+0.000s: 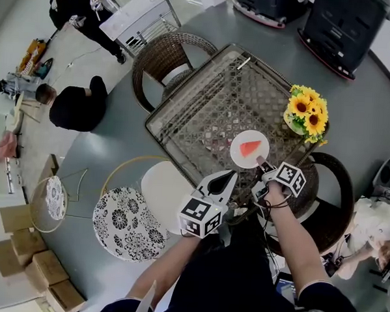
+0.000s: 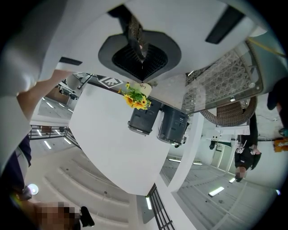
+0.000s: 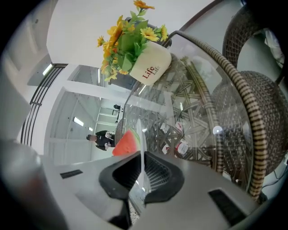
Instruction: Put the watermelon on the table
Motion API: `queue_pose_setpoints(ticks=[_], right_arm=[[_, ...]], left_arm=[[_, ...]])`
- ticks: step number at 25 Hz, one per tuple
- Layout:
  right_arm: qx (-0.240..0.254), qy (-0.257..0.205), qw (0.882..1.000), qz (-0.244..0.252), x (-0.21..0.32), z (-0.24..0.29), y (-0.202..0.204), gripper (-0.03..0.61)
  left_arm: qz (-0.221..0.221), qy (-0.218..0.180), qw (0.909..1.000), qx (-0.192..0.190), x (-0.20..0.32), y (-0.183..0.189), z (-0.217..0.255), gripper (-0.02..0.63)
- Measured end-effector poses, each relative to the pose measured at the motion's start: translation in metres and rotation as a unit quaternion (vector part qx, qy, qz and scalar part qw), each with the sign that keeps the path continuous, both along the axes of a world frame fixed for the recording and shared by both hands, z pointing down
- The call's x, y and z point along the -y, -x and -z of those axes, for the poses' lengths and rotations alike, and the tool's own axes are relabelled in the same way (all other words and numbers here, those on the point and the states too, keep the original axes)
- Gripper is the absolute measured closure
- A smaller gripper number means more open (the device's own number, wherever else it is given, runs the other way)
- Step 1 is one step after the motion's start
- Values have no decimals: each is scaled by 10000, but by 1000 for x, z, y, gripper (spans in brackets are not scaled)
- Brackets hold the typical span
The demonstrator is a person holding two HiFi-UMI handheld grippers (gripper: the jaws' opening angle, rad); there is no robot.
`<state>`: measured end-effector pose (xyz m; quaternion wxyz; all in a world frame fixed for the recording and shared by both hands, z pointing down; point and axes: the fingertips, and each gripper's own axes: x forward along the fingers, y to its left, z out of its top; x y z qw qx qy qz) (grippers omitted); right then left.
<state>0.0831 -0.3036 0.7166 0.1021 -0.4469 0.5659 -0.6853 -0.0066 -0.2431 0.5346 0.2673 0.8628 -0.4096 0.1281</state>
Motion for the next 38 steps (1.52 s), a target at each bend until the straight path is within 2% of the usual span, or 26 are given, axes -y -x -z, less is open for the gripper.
queue_pose_setpoints(ticks=[12,18,25,34,36,38], right_arm=[[-369,-4,9988,315,8,-10,-1,566],[-938,-81,9933,671,11,-15,-3,565],[-1836,-205,9747,1261,16,-13,-5,545],[-2429,-119,9559,1645,16,-20,-7,509],[-2659,-144,9472,1788,16,-19,-7,501],[-3042,-213,9315,1981,16,-19,-8,483]], left_arm=[[-73,69,9999,43,0,-3,-4,609],[-101,81,9999,44,-1,-4,-5,609],[-106,100,9999,69,-5,-4,-5,609],[-56,100,9999,89,-10,-2,-3,609],[-53,99,9999,83,-11,-2,-4,609],[-41,107,9999,74,-12,-1,-5,609]])
